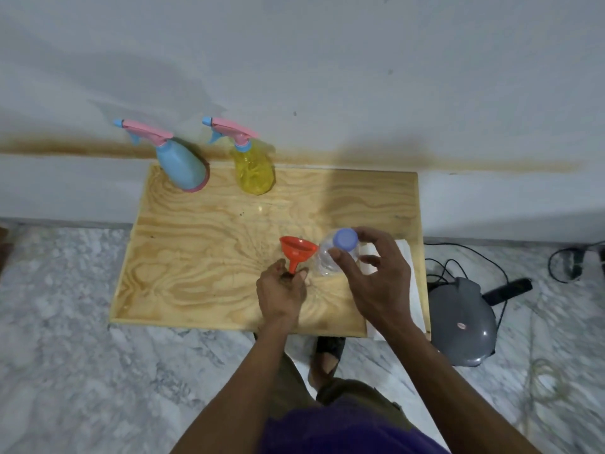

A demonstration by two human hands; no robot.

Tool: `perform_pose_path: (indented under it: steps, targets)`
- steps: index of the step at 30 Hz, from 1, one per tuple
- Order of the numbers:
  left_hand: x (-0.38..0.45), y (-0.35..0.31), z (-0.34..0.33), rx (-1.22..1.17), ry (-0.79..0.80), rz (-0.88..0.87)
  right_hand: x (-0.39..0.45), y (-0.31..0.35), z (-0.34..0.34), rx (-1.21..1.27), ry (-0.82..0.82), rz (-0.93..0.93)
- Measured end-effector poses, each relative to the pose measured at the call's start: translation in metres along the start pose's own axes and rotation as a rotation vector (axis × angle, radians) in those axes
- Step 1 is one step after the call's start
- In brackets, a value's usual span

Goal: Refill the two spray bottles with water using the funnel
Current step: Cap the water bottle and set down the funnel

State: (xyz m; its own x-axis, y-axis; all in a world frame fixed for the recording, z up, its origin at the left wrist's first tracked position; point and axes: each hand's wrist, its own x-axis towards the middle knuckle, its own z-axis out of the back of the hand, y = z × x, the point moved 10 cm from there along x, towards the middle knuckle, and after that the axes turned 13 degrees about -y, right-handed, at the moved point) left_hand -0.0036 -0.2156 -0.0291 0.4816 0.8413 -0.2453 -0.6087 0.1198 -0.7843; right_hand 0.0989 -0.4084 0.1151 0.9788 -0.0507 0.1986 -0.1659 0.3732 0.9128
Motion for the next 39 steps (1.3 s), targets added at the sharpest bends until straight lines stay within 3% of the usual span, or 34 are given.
perform_pose_path:
  steps: [7, 20, 25, 31, 39]
  targets:
    - [0.022, 0.016, -0.019, 0.256, -0.048, -0.081, 0.001, -0.001, -0.001, 0.012, -0.005, -0.012]
    - [0.011, -0.016, 0.049, -0.024, -0.163, -0.062, -0.002, -0.005, -0.011, -0.003, 0.057, 0.025]
    - [0.010, -0.036, 0.060, -0.150, -0.223, -0.061, 0.001, -0.016, -0.015, 0.048, 0.077, -0.108]
    - [0.018, -0.073, 0.057, -0.231, -0.252, -0.149, 0.024, -0.021, -0.005, 0.109, -0.007, -0.226]
    - [0.057, -0.148, 0.004, -0.200, -0.182, -0.292, 0.105, -0.014, 0.020, 0.105, -0.206, -0.194]
